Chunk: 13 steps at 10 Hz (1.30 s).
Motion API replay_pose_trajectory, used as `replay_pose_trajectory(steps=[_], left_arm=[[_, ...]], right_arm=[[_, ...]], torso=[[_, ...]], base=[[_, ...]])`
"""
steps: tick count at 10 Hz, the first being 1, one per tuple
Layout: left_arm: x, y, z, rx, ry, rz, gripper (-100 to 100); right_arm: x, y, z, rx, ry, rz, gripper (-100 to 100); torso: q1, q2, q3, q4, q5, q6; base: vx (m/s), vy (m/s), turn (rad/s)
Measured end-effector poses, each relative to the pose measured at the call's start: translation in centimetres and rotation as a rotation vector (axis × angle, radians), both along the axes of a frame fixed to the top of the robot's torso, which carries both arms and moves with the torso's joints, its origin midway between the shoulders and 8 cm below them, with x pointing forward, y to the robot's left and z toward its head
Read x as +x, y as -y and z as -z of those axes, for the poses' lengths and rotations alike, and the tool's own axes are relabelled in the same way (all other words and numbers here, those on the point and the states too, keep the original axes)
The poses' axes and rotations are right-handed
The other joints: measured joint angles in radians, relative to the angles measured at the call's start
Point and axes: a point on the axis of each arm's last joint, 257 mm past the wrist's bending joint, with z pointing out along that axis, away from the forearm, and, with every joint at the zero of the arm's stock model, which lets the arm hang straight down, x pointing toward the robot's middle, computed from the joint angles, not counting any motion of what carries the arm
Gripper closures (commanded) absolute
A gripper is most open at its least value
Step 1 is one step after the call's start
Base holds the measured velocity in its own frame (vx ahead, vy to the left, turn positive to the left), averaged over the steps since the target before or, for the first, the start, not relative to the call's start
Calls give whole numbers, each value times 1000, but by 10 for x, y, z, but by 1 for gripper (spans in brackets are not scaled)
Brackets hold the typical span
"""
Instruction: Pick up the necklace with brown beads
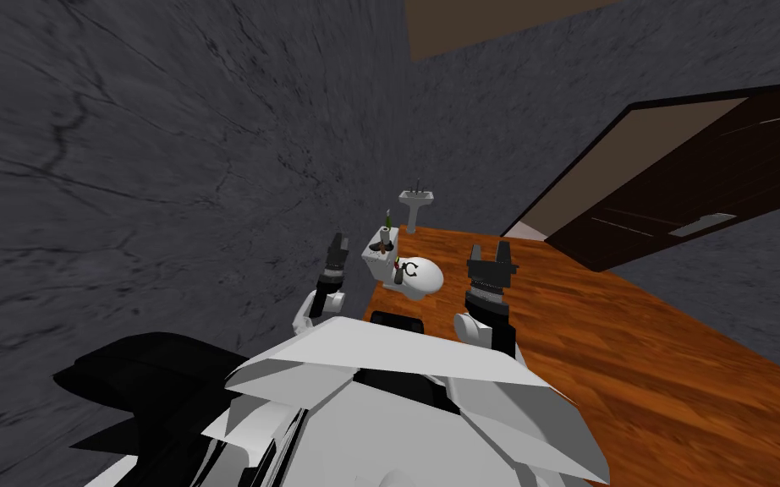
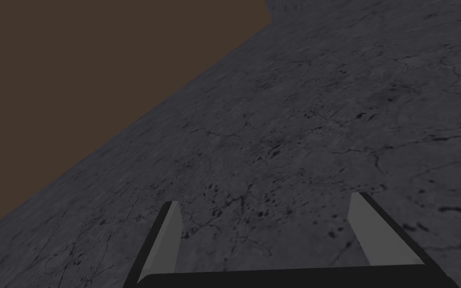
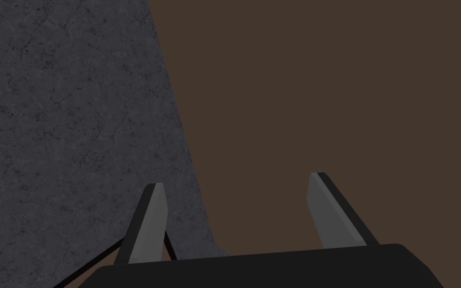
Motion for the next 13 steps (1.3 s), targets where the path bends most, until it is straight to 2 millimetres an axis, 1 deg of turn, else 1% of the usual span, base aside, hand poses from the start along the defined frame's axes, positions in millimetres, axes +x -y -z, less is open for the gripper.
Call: replay_pose_trajectory(steps=[1, 2, 4, 6, 8, 10, 13], left_arm=[[4, 0, 7, -2, -14, 0, -100], [6, -1, 18, -3, -35, 0, -100], [16, -5, 40, -7, -79, 1, -100], [24, -7, 67, -16, -132, 1, -100], [27, -10, 91, -28, -183, 1, -100], [36, -13, 113, -40, -229, -1, -100], [39, -14, 143, -60, -289, -1, -100]], right_arm=[[0, 0, 0, 0, 0, 0, 0], [0, 0, 0, 0, 0, 0, 0], [0, 0, 0, 0, 0, 0, 0], [0, 0, 0, 0, 0, 0, 0], [0, 0, 0, 0, 0, 0, 0], [0, 0, 0, 0, 0, 0, 0], [0, 0, 0, 0, 0, 0, 0]], torso=[[0, 0, 0, 0, 0, 0], [-1, -1, 0, 0, 0, 0], [0, 0, 0, 0, 0, 0], [0, 0, 0, 0, 0, 0], [-1, -1, 0, 0, 0, 0], [-1, -2, -1, 0, 0, 0], [-1, -3, -1, 0, 0, 0]], base=[[-10, 4, -5], [-31, 18, -5], [-33, 22, -7], [-30, 22, -5], [-15, 11, -1], [-4, 4, -2], [8, 11, -6]])
